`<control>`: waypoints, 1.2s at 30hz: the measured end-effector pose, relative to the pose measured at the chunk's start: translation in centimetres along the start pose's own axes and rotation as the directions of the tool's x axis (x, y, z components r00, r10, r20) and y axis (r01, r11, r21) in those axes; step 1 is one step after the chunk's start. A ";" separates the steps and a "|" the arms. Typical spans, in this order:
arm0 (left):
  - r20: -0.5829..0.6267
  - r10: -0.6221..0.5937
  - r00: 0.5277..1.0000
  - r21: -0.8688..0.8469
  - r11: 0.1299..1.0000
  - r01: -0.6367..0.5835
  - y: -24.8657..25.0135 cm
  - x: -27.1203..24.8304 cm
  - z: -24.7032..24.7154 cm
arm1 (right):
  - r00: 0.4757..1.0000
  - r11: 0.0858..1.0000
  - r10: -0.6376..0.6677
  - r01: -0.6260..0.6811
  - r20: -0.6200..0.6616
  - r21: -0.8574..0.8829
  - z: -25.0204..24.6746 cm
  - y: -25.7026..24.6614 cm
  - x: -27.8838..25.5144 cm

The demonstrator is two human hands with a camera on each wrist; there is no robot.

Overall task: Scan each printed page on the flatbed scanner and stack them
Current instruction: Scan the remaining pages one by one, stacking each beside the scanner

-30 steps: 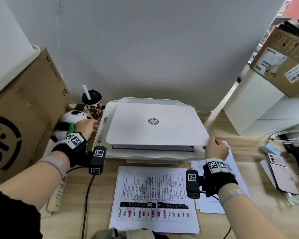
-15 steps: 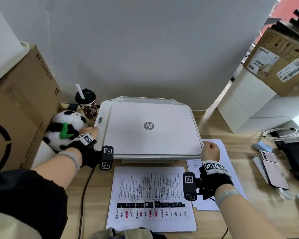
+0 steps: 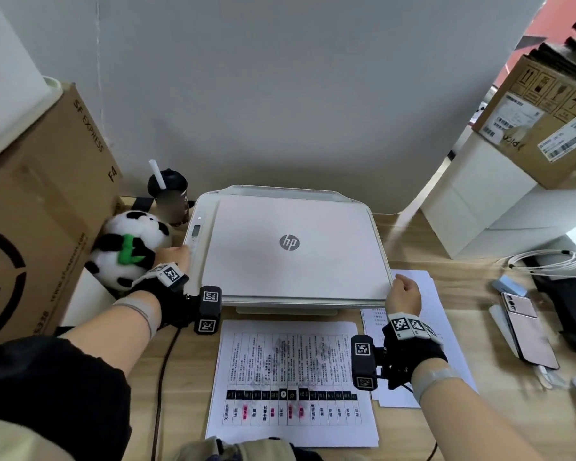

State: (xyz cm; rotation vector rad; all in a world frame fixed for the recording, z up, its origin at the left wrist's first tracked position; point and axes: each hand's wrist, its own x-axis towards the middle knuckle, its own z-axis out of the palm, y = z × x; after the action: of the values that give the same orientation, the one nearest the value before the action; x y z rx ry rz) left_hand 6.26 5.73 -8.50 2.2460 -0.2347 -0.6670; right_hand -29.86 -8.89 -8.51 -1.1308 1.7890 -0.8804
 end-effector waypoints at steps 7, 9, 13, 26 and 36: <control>-0.168 0.161 0.973 0.092 0.985 -0.147 -3.4 -3.9 1.5 | 0.999 0.999 -0.026 0.026 -0.023 0.023 0.6 1.5 -0.9; -0.203 0.190 0.961 0.057 0.982 -0.182 -4.3 -4.7 2.1 | 0.998 0.998 -0.044 0.045 -0.037 0.039 0.6 1.8 -1.3; -0.261 0.148 0.954 -0.114 0.976 -0.183 -5.0 -5.6 3.0 | 0.997 0.996 -0.065 0.067 -0.032 0.063 0.5 2.4 -1.9; -0.385 0.060 0.921 -0.270 0.947 -0.174 -6.5 -8.2 4.9 | 0.991 0.989 -0.136 0.135 0.017 0.054 0.3 3.7 -2.4; -0.402 0.067 0.913 -0.277 0.942 -0.191 -6.3 -8.9 5.1 | 0.992 0.992 -0.127 0.127 0.012 0.020 0.3 3.8 -2.3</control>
State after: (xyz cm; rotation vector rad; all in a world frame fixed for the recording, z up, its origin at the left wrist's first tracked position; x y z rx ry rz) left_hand -4.17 10.10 -12.47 1.9828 -0.0732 -0.1601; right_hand -30.28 -5.46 -11.27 -1.2459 1.7091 -0.9603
